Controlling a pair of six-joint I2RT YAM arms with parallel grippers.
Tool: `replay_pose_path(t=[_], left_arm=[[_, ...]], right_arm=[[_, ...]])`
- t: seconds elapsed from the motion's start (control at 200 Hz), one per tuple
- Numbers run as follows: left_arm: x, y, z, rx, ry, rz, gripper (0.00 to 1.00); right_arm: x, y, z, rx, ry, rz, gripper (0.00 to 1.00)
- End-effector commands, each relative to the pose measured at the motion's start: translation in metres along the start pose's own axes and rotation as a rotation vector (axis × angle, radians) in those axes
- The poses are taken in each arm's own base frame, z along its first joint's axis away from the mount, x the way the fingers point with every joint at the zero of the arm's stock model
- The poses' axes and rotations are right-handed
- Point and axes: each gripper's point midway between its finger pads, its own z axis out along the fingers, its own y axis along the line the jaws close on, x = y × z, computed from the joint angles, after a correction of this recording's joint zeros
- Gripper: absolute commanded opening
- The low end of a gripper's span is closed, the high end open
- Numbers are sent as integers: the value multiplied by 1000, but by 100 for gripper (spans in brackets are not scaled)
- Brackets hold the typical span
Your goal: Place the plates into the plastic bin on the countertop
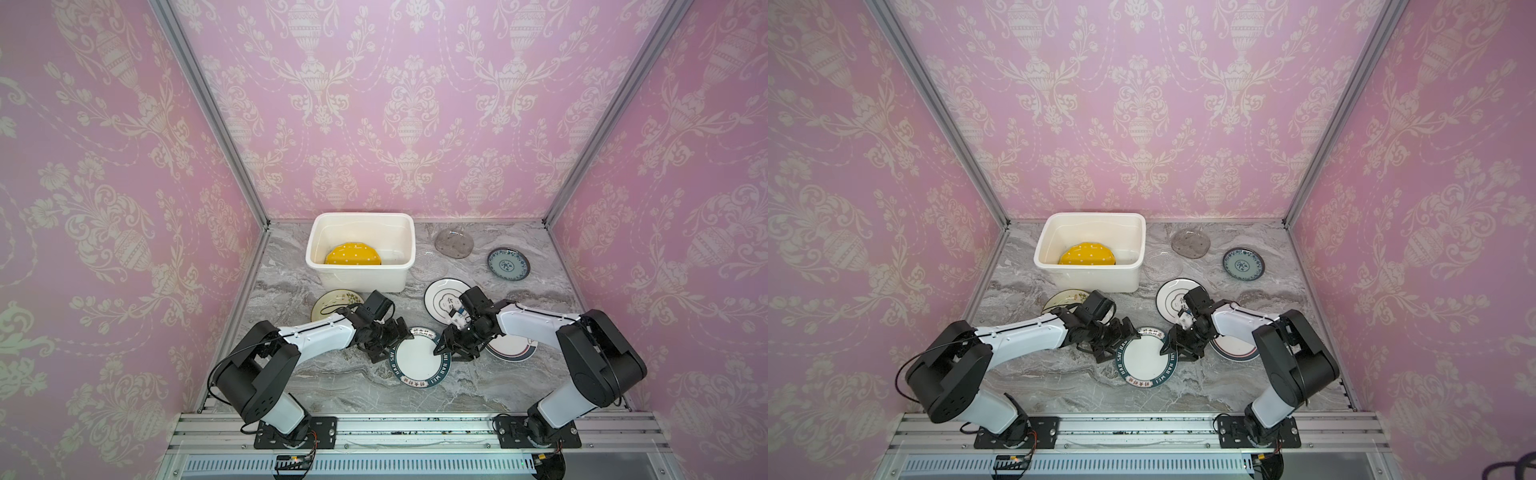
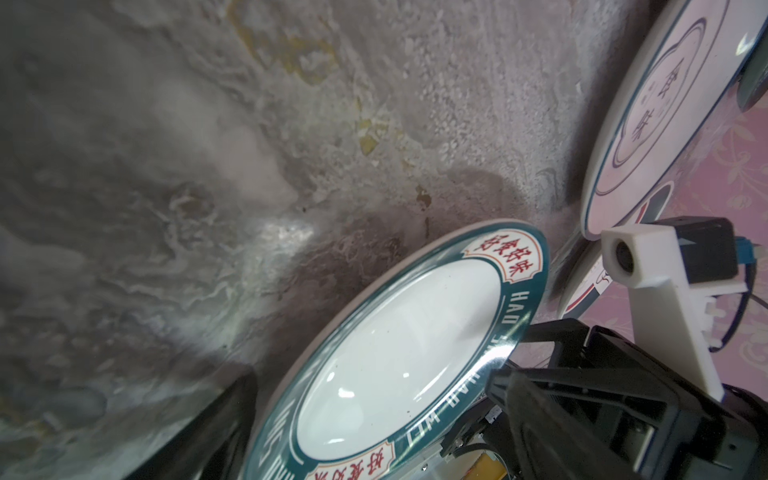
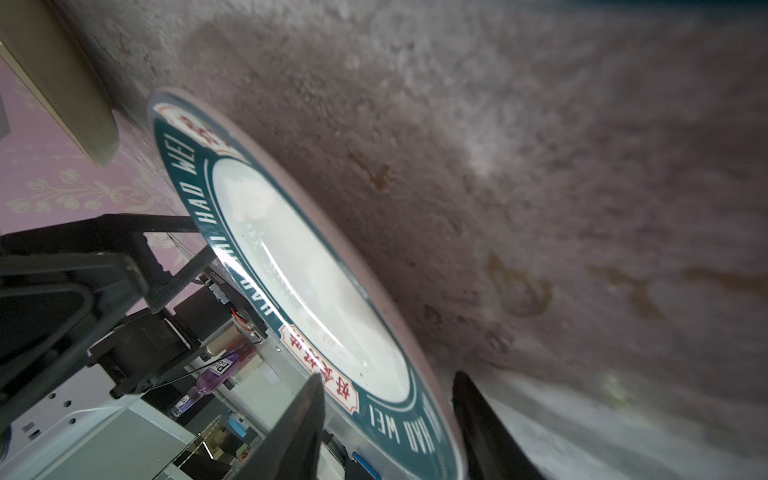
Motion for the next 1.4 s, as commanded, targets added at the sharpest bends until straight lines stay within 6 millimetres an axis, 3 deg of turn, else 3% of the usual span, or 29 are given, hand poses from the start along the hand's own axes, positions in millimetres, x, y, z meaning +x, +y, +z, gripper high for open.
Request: replay_pose_path(t=[0.0, 0.585, 0.735, 0.921, 1.286, 1.396], left_arm=[[5, -15, 3, 34, 30, 10, 96], [8, -18, 4, 28, 34, 28, 97], [8, -18, 3, 29, 31, 30, 98], [9, -19, 2, 28, 28, 34, 99], [8, -21, -2, 37, 17, 40, 99], [7, -26, -12, 50, -15, 56, 99]], right_arm=[[-1, 17, -2, -94, 3, -20, 48], [-12, 67, -28, -250, -145, -114, 41], [-10, 69, -21, -233, -138, -116, 39], [-11, 68, -13, -226, -146, -113, 29], [-11, 61, -18, -165, -171, -112, 10], [-9, 61, -23, -150, -184, -118, 5]])
